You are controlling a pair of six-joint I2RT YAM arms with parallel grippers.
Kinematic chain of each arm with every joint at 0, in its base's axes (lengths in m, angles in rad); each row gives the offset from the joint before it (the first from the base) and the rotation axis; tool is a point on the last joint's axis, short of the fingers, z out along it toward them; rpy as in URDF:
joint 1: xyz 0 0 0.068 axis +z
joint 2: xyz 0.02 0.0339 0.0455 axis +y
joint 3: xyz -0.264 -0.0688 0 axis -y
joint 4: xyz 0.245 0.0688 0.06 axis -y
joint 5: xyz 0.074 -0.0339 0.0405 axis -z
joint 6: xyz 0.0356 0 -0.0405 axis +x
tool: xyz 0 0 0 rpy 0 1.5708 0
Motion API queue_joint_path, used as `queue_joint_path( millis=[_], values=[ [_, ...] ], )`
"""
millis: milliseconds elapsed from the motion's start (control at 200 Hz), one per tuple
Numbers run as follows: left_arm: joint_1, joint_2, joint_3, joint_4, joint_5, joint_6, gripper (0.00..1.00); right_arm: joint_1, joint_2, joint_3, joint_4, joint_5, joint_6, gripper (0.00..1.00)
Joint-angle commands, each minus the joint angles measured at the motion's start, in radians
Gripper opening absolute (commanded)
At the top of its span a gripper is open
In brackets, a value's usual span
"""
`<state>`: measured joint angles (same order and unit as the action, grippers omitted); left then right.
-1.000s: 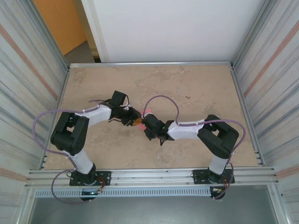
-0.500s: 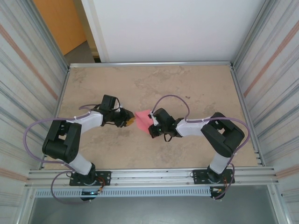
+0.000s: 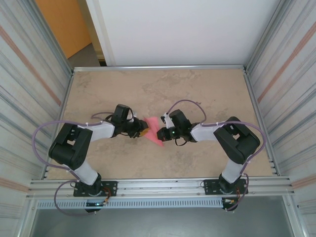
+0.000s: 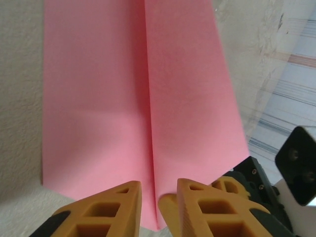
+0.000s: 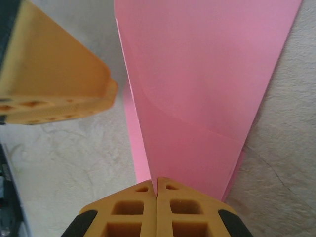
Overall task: Fold a paper plane with a square sheet of paper (pick it up from the middle)
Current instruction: Fourth fold the wing at the center of the table.
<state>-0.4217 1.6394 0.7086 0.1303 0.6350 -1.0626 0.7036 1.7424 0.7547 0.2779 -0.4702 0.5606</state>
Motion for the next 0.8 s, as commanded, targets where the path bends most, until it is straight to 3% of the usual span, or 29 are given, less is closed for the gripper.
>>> queue_joint_path(
  millis=[0, 236, 797],
  values=[
    [-0.011, 0.024, 0.009, 0.039, 0.017, 0.009, 0.29, -0.022, 0.032, -0.016, 0.044, -0.091, 0.058, 0.0],
    [-0.027, 0.036, 0.034, -0.005, -0.004, 0.074, 0.41, -0.05, 0.048, -0.037, 0.077, -0.137, 0.103, 0.0],
    [-0.046, 0.112, 0.121, -0.103, -0.042, 0.168, 0.5, -0.078, 0.083, -0.064, 0.147, -0.184, 0.165, 0.0]
  ],
)
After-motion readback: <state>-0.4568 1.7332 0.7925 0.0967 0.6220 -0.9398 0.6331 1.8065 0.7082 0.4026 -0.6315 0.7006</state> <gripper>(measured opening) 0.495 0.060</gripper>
